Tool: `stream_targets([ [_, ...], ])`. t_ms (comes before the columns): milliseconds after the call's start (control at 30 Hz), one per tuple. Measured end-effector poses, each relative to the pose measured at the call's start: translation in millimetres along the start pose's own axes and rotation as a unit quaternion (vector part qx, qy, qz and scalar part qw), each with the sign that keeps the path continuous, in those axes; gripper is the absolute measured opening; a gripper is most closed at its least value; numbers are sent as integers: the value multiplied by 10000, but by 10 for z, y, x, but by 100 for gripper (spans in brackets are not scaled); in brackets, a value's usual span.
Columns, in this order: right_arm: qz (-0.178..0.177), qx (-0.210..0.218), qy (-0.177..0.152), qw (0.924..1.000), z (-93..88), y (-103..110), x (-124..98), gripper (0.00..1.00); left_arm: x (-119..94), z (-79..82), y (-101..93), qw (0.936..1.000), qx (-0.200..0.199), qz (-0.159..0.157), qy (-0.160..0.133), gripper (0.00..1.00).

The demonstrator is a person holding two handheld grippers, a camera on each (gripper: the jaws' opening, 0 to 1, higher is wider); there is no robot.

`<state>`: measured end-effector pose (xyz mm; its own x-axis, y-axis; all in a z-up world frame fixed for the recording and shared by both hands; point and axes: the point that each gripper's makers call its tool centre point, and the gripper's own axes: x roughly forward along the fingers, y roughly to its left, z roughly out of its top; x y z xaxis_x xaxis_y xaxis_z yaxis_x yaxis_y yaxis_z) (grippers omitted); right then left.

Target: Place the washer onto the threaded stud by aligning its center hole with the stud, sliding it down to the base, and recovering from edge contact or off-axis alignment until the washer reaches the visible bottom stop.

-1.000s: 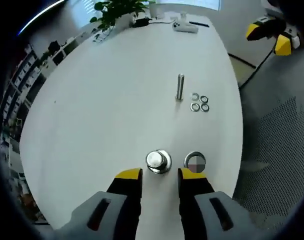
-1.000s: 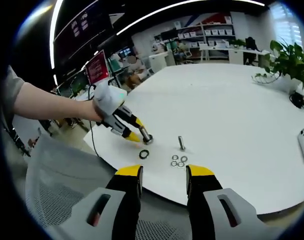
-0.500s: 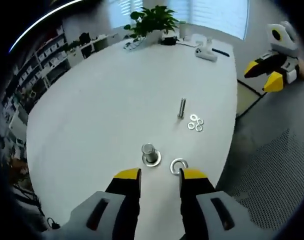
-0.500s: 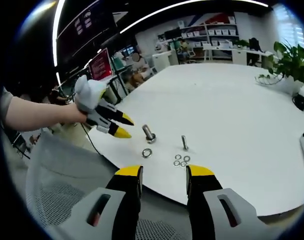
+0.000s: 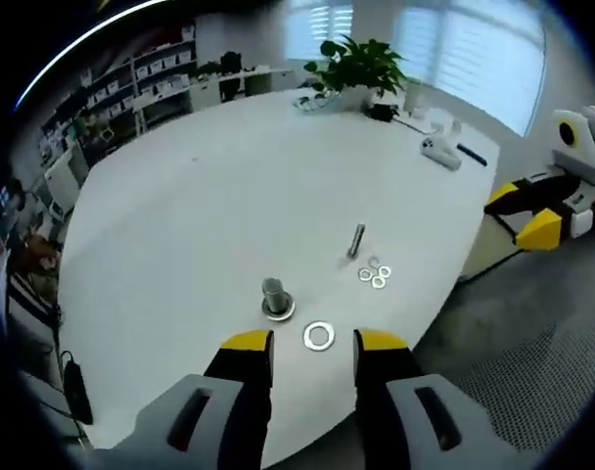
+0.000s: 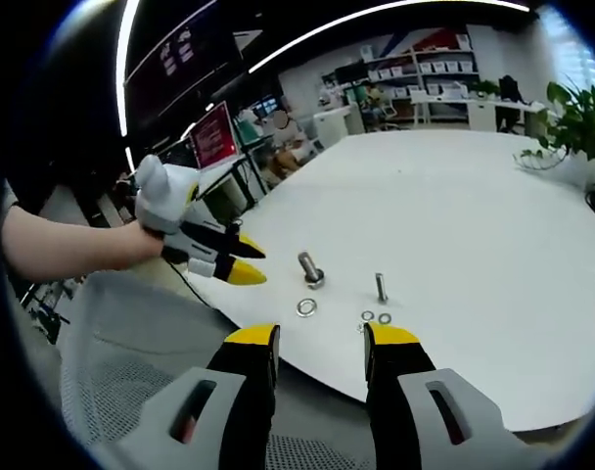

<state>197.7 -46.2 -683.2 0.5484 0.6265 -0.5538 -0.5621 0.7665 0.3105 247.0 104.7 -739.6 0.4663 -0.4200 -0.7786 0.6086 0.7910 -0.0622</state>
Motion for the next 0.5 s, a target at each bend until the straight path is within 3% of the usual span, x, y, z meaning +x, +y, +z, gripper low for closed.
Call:
stream_targets([
  [100,86,-106,79,9999,-23,48,14,37,18,-30,-33,9999,27,93,70,31],
  [300,153,10,-105,9998,35,59,-12,37,81,-129,14,9989,-6,327,324,30],
  [400,184,17,-80,9998,27,72,-6,37,144,-165,-26,9982,-86,283,518,30],
  [500,225,-60,-3,9997,4,95,11,37,225,-172,-46,9971,75,305,690,30],
])
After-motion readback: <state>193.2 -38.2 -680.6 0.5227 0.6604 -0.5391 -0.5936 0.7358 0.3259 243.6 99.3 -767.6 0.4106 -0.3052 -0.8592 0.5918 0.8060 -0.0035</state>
